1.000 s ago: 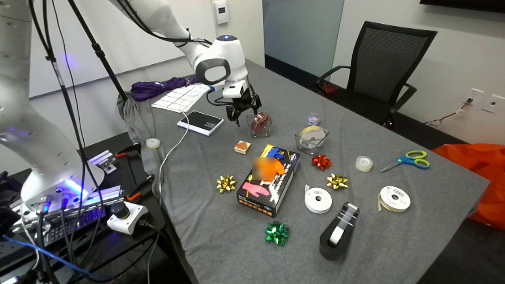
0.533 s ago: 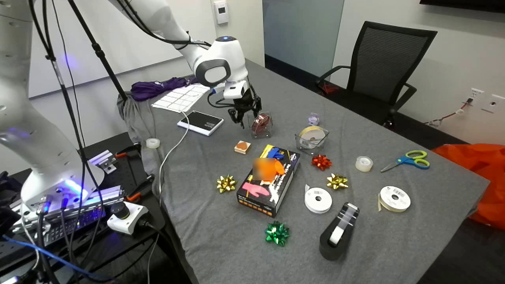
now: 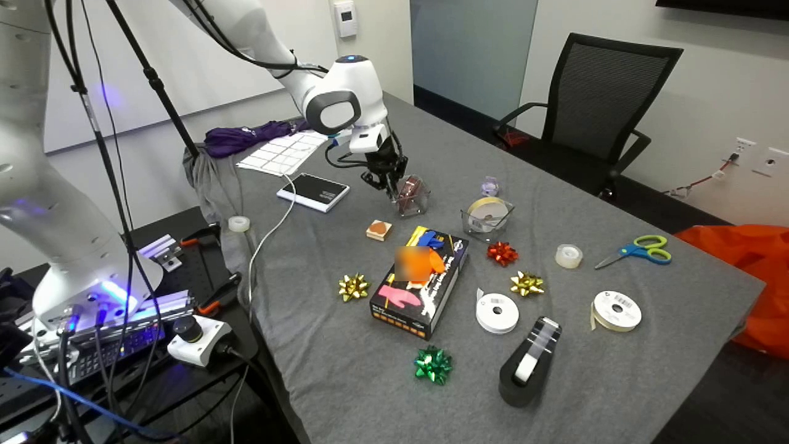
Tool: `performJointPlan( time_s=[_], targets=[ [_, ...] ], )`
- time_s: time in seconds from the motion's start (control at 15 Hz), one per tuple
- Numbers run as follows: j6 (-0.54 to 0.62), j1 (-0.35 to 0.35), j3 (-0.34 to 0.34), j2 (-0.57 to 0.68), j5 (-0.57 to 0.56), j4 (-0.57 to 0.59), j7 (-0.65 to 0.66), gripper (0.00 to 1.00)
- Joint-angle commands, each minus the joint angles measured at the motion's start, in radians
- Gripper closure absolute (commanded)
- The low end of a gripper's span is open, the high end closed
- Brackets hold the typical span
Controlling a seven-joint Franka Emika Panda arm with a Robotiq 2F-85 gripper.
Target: Move the left tray forward
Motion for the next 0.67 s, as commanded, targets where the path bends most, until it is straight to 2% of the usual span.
performJointPlan(
  time_s=[0.0,0.33,0.6],
  targets=[
    [0.025,0.012,-0.016,0.009,-0.017,-0.002,0.020,1.00],
    [-0.006,0.013,-0.002,-0.026,-0.003,-0.012,0.026,0.99],
    [-0.041,-0.004,0.015,-0.082,-0.011,-0.043,-0.019,0.99]
  ],
)
